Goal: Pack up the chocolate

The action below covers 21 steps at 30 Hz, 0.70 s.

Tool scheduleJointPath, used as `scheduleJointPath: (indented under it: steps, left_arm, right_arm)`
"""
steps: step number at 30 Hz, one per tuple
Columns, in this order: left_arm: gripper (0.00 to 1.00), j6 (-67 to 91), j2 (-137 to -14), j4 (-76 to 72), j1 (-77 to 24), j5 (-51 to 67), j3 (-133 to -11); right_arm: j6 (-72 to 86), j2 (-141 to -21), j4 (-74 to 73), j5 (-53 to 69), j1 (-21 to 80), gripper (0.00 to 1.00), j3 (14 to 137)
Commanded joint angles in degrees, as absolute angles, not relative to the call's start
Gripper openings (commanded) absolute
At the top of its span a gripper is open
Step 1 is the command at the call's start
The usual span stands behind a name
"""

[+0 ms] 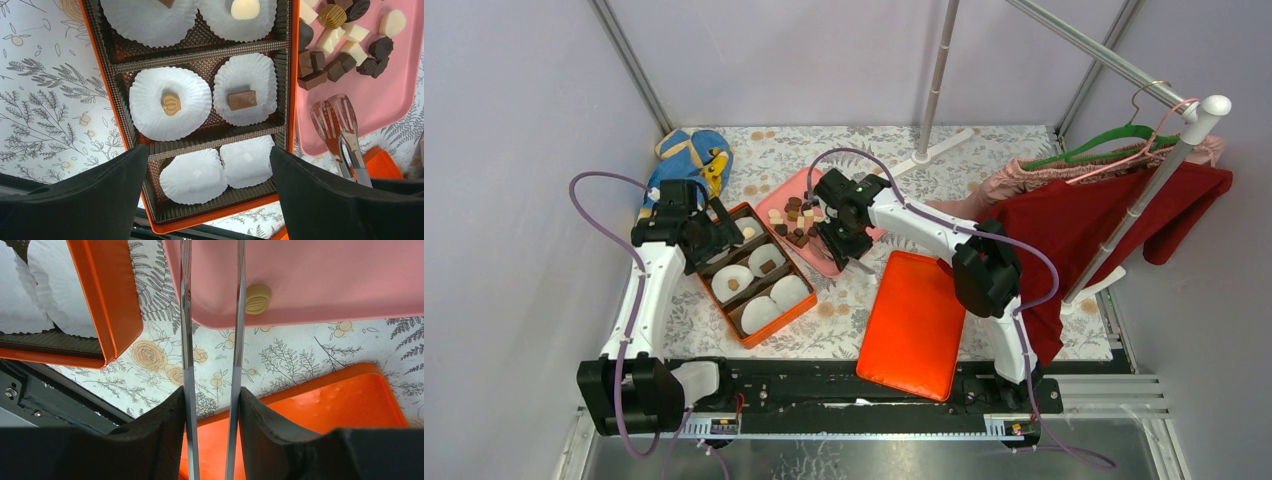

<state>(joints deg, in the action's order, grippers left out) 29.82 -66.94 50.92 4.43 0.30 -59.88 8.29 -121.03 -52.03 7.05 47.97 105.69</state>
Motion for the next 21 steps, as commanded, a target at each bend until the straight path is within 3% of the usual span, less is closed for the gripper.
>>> scheduleJointPath:
  steps: [1, 21]
  left_arm:
    - [0.99, 29.2, -65.2, 49.4, 4.2, 0.8, -58.8]
    - [0.99, 28.5, -63.5, 49.7, 4.1, -2.4, -58.0]
  right_arm:
    - [6.9, -120.5, -51.7, 8.0, 48.5, 0.46, 108.3]
    - [6.5, -126.8, -51.5, 8.0, 49.5, 0.5, 115.7]
